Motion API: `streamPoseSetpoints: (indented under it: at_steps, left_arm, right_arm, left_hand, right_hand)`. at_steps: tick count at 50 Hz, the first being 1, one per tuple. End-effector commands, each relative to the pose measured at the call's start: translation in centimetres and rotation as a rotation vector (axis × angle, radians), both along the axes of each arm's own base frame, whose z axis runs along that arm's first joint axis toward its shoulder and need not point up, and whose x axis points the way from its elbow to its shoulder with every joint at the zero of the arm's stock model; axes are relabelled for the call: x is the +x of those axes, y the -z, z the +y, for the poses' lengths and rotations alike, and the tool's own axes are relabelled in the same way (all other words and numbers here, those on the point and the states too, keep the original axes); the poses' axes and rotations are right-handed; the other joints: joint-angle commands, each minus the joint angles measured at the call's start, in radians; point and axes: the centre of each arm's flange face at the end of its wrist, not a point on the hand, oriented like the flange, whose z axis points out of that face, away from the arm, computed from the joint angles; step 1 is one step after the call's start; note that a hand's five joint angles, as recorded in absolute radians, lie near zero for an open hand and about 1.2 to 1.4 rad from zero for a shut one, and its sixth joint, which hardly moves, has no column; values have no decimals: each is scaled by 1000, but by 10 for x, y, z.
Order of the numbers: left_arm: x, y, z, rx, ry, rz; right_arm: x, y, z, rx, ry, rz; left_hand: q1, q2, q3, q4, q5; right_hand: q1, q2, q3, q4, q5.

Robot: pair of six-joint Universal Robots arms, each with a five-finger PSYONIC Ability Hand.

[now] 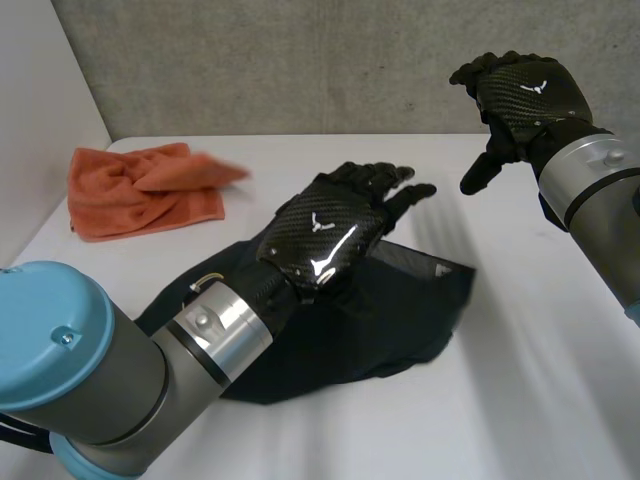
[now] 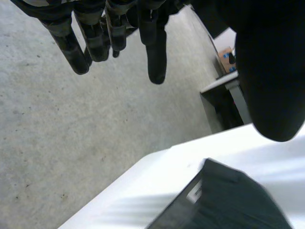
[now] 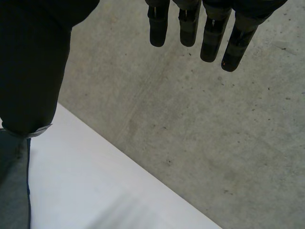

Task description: Fold the laundry.

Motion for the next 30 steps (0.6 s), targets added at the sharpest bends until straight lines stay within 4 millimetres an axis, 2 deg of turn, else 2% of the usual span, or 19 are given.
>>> streamPoseSetpoints:
  at_steps: [1, 5, 9, 14, 20, 21, 27, 30]
  left_arm:
    - [17, 4, -20, -33, -162, -94]
    - [37, 0, -29, 9, -288, -128]
    - [55, 4, -26, 74, -394, -178]
    - [76, 14, -25, 142, -527, -250]
    - [103, 34, -29, 254, -634, -354]
    - [105, 36, -29, 266, -640, -364]
    - [117, 49, -34, 317, -683, -399]
    - [120, 63, -45, 341, -706, -417]
  right_arm:
    - [1, 5, 3, -12, -9, 138]
    - [1, 17, 7, -7, -25, 308]
    - [0, 33, 12, 14, -54, 469]
    - [-2, 64, 24, 53, -150, 636]
    - [3, 91, 35, 39, -263, 673]
    - [4, 100, 35, 37, -277, 672]
    - [10, 125, 27, 18, -280, 669]
    - [12, 137, 22, 13, -275, 668]
  left_hand:
    - [-10, -27, -35, -25, -50]
    - [-4, -21, -29, -19, -44]
    - [14, -4, -12, -1, -27]
    - [17, -1, -9, 2, -24]
    - [26, 8, 0, 10, -15]
    - [26, 8, 0, 10, -15]
    - [20, 2, -6, 4, -21]
    - [17, -1, -9, 2, -24]
  right_hand:
    - [-25, -53, -43, -63, -70]
    - [-25, -53, -43, -63, -70]
    - [-25, -53, -43, -63, -70]
    - [-25, -53, -43, -63, -70]
    - [-25, -53, -43, -63, -70]
    - [-25, -53, -43, -63, -70]
    - [-25, -53, -43, -63, -70]
    - [-25, -53, -43, -63, -70]
